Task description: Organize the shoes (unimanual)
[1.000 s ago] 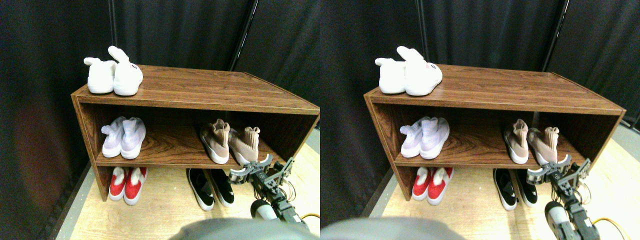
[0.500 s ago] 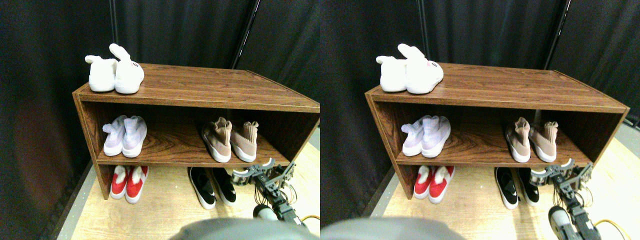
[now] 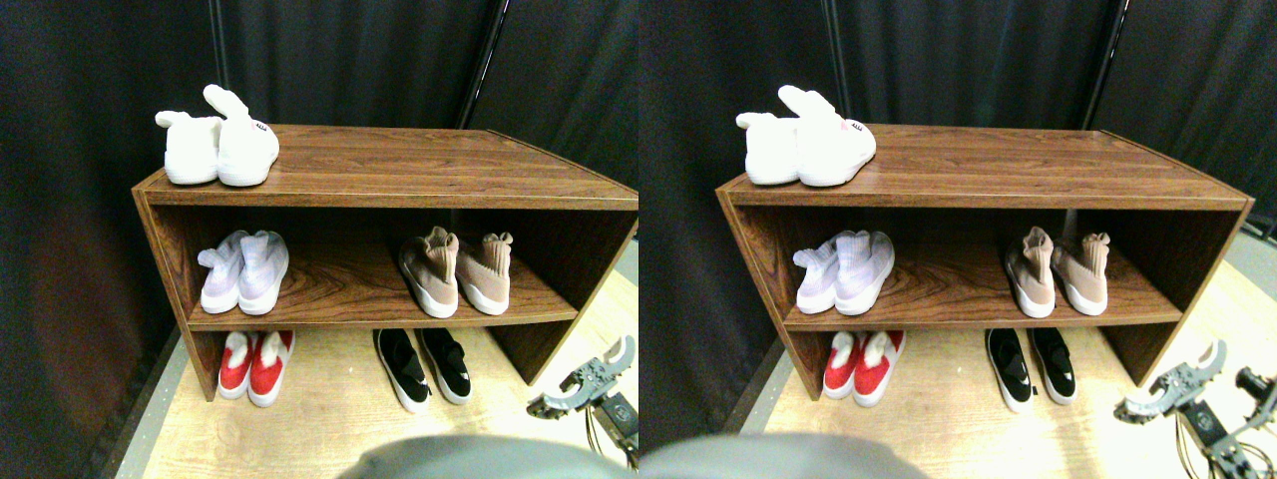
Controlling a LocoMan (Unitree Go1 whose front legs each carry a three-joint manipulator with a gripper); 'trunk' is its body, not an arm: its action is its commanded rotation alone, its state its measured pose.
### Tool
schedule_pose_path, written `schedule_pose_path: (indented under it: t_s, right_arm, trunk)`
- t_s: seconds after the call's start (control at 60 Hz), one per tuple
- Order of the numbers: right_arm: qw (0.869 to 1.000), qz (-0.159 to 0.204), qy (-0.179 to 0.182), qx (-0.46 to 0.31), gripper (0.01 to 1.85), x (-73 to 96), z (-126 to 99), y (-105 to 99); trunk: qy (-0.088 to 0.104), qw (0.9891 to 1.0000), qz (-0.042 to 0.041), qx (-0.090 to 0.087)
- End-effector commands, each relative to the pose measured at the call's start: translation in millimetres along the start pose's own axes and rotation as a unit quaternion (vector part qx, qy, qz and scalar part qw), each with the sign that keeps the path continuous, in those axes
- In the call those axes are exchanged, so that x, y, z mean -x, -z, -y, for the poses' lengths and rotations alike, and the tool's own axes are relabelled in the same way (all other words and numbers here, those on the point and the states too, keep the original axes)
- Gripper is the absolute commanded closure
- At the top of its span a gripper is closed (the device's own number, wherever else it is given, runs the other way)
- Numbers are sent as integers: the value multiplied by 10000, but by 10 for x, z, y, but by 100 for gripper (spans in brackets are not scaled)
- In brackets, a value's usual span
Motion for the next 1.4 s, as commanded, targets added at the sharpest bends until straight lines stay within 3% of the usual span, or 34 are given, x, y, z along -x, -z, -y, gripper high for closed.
schedule_pose_path:
  t_s: [0.017, 0.083, 0.117, 0.167, 0.183, 0.233, 0.267, 0.367, 0.467, 0.667, 0.933, 1.083, 1.1, 1.217, 1.4]
  right_arm:
    - [9997, 182, -171, 44, 24, 72, -71, -80]
    - [9994, 269, -187, 82, 33, 107, -101, -139]
    - [9990, 377, -157, 185, 49, 123, -131, -194]
    - [9972, 676, -111, 283, 92, 120, -151, -266]
    - [9972, 676, -111, 283, 92, 120, -151, -266]
    - [9928, 1111, 42, 450, 157, 102, -193, -336]
    - [9890, 1329, -4, 655, 180, 80, -201, -366]
    - [9828, 1649, -46, 827, 180, 15, -227, -459]
    - [9797, 1731, -80, 1007, 180, -52, -261, -566]
    - [9858, 1475, 67, 801, 180, -383, -132, -740]
    - [9874, 1439, 530, 402, 180, -813, 118, -714]
    - [9873, 1301, 808, 436, 180, -958, 272, -676]
    - [9866, 1326, 860, 414, 180, -977, 294, -667]
    - [9841, 1384, 1096, 177, 180, -1060, 394, -614]
    - [9836, 1307, 1237, 109, 180, -1181, 535, -553]
  trunk:
    - [11, 10000, -10, 96]
    - [11, 10000, -10, 96]
    - [11, 10000, -10, 96]
    - [55, 9999, -31, 92]
    - [55, 9999, -31, 92]
    - [55, 9999, -31, 92]
    - [55, 9999, -31, 92]
    - [55, 9999, -36, 104]
    - [39, 9999, -38, 117]
    - [21, 9999, -20, 138]
    - [-80, 9998, -6, 193]
    - [-80, 9998, -6, 193]
    - [-180, 9995, -14, 248]
    - [-222, 9994, -18, 264]
    - [-270, 9992, -37, 288]
